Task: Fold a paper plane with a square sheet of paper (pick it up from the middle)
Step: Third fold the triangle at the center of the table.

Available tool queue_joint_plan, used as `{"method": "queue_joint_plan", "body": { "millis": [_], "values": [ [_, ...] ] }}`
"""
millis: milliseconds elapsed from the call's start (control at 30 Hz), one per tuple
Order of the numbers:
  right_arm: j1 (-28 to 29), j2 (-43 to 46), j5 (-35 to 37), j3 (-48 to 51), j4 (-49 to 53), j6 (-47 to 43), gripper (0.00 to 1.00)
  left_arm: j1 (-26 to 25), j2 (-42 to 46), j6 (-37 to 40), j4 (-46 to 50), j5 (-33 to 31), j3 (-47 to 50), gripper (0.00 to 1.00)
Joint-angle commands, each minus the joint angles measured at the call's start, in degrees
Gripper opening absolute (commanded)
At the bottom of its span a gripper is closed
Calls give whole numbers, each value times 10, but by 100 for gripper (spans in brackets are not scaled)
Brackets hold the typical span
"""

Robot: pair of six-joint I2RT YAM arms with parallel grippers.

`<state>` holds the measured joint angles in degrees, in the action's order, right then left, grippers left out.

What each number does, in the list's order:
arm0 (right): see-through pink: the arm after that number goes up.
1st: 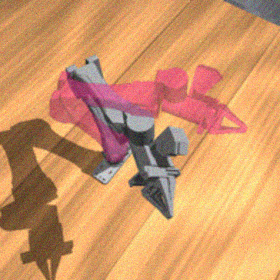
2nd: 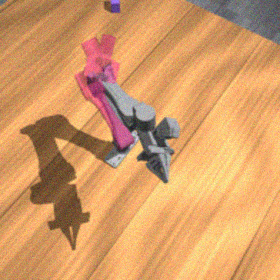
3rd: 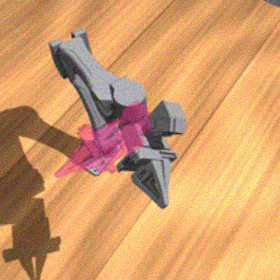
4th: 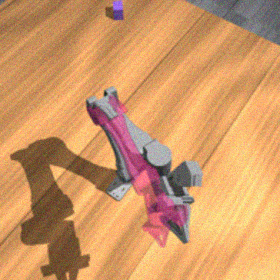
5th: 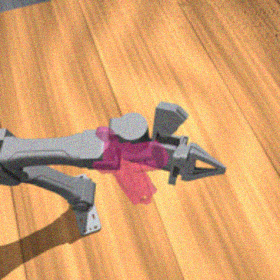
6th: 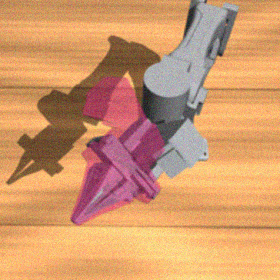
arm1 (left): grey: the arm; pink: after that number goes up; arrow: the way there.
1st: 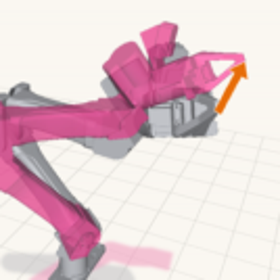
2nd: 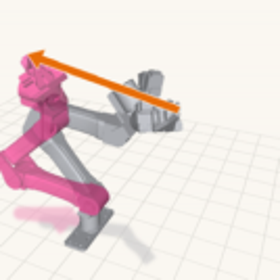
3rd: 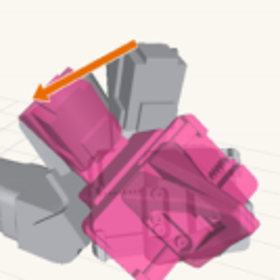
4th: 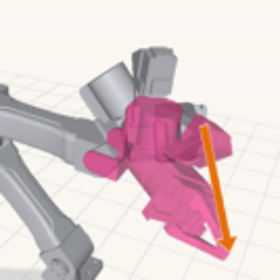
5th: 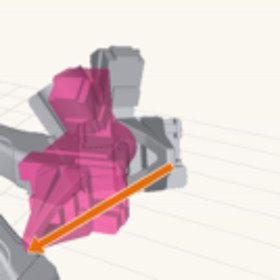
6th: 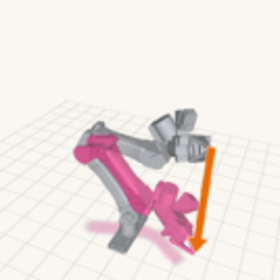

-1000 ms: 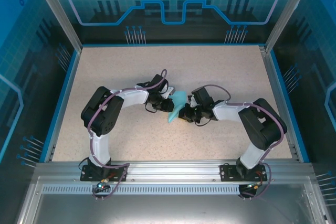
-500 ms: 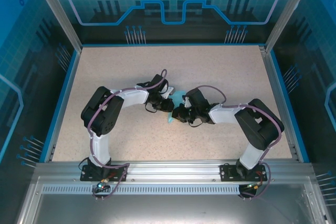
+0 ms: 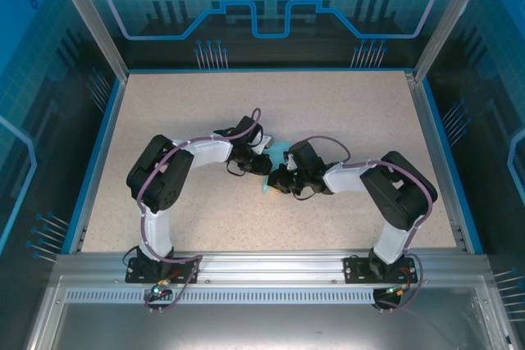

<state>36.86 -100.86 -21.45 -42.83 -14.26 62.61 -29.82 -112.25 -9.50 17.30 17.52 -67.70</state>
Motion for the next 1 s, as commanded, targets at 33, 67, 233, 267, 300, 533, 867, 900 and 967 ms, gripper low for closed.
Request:
{"method": "queue_joint_plan", "body": {
  "millis": [33, 67, 233, 267, 300, 533, 867, 900, 967],
  "values": [
    [9, -16, -5, -6, -29, 6, 11, 4, -29, 19, 12, -2, 3, 16],
    [9, -18, -6, -5, -33, 6, 11, 3, -30, 19, 12, -2, 2, 16],
    [10, -21, 3, -6, -20, 3, 11, 4, -30, 19, 13, -4, 3, 16],
    [9, -21, 5, -5, -17, 2, 10, 4, -30, 20, 13, -4, 4, 16],
    [9, -20, 7, -4, -16, 5, 10, 3, -30, 21, 13, -4, 5, 16],
    [11, 13, 11, -3, 7, -1, 11, 3, -30, 24, 13, -1, 5, 16],
    [21, 11, 9, -30, 14, 0, 13, 3, -32, 24, 15, 3, 1, 16],
    [22, 5, 11, -29, 12, 2, 13, 3, -33, 23, 16, 3, 1, 16],
    [24, -4, 13, -25, 8, 6, 13, 3, -33, 24, 16, 2, 2, 16]
  ]
}}
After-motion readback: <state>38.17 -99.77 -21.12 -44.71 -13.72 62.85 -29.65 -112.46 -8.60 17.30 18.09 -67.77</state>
